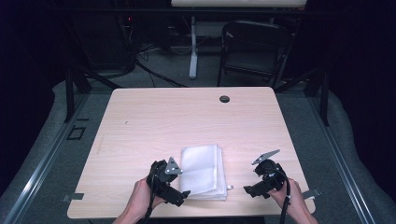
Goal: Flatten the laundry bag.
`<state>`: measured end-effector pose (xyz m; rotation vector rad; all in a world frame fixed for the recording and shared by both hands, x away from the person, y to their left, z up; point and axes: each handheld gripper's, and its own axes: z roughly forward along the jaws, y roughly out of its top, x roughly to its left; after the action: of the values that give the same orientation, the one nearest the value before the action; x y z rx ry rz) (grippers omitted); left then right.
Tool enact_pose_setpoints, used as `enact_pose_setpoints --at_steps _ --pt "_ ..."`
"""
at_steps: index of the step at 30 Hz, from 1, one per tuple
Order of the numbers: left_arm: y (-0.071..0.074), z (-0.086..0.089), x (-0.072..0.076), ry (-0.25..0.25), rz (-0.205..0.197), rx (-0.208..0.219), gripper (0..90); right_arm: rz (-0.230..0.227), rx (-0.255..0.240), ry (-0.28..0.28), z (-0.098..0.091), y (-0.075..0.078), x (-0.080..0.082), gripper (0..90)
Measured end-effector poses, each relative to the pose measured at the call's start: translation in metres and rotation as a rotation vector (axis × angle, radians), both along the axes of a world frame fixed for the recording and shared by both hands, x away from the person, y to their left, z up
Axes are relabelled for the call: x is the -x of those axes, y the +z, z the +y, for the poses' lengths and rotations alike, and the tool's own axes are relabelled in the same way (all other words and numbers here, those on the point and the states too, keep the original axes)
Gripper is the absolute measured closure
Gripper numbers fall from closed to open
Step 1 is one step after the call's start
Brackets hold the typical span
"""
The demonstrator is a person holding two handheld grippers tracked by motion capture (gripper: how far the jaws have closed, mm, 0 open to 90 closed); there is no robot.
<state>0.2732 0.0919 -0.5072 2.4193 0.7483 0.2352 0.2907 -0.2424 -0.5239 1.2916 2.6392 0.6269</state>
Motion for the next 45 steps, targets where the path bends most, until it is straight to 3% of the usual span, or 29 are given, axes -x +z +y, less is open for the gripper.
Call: enact_pose_setpoints --at_steps 3,7,9,11,18,23,31,36,37,40,45 --pt "-0.003 -0.016 0.002 -0.055 0.006 -0.019 0.1 -0.012 -0.006 -0.005 0.0 0.001 0.001 4.6" --pt "-0.008 -0.033 0.004 -0.118 -0.001 -0.044 4.0 0.006 0.001 0.005 -0.001 0.002 0.001 5.1" --pt "-0.01 -0.039 0.006 -0.149 -0.009 -0.055 6.7 -0.014 -0.015 -0.007 0.0 0.002 0.003 5.3" --pt "-0.014 -0.045 0.005 -0.158 -0.014 -0.067 13.5 -0.015 -0.006 0.013 0.0 0.003 0.003 5.6" --pt "-0.027 -0.064 0.0 -0.183 -0.015 -0.126 20.7 -0.004 -0.009 0.011 0.001 0.0 0.002 6.4" --pt "-0.038 -0.07 -0.005 -0.197 0.008 -0.169 28.9 0.001 -0.003 0.022 0.001 -0.001 0.002 6.9" --pt "-0.045 -0.075 -0.004 -0.216 -0.009 -0.211 35.7 0.01 -0.008 0.034 0.005 -0.002 0.003 8.4" --pt "-0.046 -0.073 -0.006 -0.236 -0.002 -0.199 45.2 0.015 0.001 0.063 0.007 -0.001 0.004 13.4" --pt "-0.046 -0.073 -0.006 -0.238 0.004 -0.197 46.5 0.016 -0.021 0.059 0.008 -0.002 0.005 14.1" --pt "-0.046 -0.072 -0.007 -0.243 0.001 -0.194 52.3 0.023 -0.005 0.084 0.012 -0.002 0.006 19.5" --pt "-0.047 -0.066 -0.012 -0.232 0.03 -0.153 58.8 0.002 -0.003 0.124 0.02 -0.001 0.008 31.1"
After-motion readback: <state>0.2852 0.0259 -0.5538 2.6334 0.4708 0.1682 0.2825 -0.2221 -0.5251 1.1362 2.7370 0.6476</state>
